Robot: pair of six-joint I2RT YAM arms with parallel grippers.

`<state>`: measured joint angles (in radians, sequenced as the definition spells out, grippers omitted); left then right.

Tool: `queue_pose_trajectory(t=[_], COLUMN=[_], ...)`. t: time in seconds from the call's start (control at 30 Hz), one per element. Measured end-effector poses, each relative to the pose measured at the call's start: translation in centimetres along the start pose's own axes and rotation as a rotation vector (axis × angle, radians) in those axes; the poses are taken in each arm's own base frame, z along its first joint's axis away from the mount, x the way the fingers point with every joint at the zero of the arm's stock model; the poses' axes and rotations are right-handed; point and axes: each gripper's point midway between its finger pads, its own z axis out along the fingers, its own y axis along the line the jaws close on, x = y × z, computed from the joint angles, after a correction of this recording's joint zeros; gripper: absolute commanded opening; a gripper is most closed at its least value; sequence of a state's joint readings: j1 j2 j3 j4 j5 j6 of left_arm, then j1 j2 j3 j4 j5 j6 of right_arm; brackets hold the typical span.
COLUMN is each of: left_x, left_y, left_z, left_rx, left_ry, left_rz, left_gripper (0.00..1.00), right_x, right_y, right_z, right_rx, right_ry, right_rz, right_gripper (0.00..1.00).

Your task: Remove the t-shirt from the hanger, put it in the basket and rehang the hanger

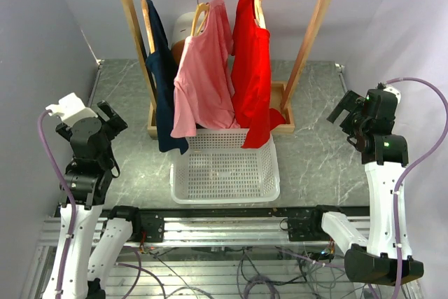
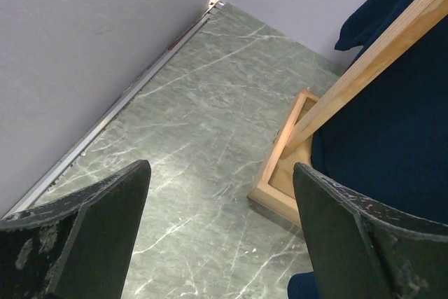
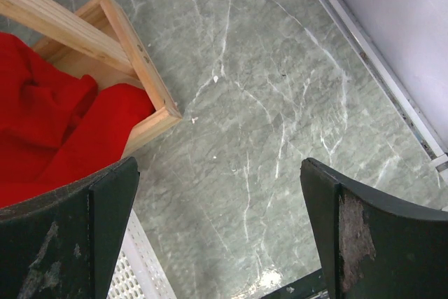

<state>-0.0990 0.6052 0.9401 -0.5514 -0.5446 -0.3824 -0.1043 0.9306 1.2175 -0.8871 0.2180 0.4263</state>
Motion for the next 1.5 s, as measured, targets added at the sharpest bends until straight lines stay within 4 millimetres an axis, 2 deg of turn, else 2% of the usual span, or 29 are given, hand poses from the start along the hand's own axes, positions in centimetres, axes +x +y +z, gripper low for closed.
queue_pose_trajectory(t=[1.5], left_x=[1.4], left_y=[-0.9], left_z=[1.1], left_rx=[0.018], left_ry=[0.052], left_rz=[0.026], left_gripper=[0.93], right_x=[-0.1], right_y=[-0.1], right_z=[-0.1], right_rx=[0.005], right_ry=[-0.006], right_rz=[-0.008], right_gripper=[1.0])
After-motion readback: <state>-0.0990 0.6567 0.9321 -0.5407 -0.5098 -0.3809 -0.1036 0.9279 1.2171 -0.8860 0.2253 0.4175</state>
